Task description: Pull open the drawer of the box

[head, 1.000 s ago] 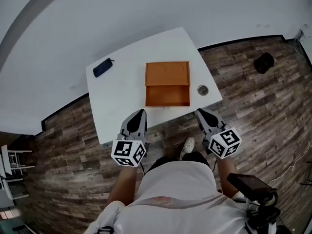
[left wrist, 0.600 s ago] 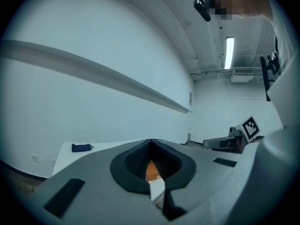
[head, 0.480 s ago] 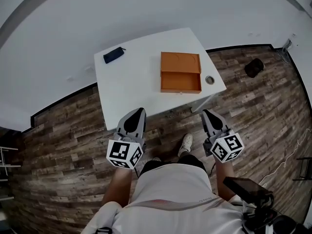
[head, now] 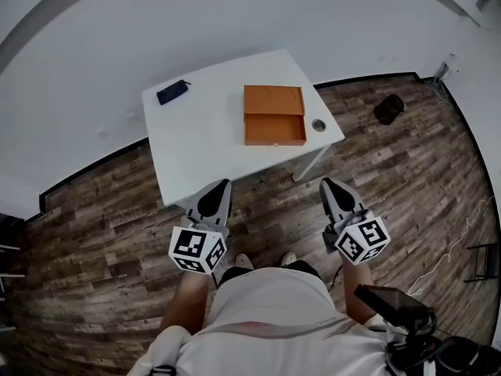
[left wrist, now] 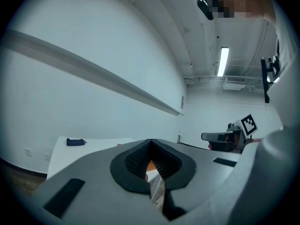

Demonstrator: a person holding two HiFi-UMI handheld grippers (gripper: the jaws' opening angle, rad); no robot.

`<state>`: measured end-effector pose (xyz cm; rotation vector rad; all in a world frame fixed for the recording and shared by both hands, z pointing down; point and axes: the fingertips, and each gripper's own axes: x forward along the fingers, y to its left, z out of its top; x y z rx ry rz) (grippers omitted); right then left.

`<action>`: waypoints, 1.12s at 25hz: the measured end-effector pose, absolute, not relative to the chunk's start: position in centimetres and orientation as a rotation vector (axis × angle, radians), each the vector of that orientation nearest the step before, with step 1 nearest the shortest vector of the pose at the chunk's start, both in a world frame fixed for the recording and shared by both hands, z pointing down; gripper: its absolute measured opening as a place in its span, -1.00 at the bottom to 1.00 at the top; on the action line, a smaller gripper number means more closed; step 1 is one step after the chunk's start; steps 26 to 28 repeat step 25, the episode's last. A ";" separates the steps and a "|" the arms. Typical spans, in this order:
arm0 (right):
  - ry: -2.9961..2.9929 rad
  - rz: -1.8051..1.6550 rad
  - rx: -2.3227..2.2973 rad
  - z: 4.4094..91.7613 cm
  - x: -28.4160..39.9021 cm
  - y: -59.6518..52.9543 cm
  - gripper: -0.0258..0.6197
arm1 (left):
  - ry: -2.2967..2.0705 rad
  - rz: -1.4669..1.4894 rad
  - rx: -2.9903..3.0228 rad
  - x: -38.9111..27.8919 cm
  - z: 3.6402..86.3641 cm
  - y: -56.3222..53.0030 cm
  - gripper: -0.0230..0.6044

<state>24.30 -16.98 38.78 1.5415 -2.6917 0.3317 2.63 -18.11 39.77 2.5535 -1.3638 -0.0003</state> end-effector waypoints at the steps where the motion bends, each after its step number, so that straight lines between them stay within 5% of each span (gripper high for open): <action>1: -2.688 0.321 1.541 38.5 24.7 -16.4 -0.92 | -1.360 -0.003 2.550 3.1 39.6 -17.6 -0.89; 14: -2.706 0.251 1.553 36.2 32.4 -15.6 -0.92 | -1.402 0.010 2.544 9.9 37.6 -16.9 -0.89; 28: -2.738 0.242 1.497 36.4 32.4 -15.4 -0.92 | -1.471 -0.012 2.531 10.3 37.2 -15.3 -0.89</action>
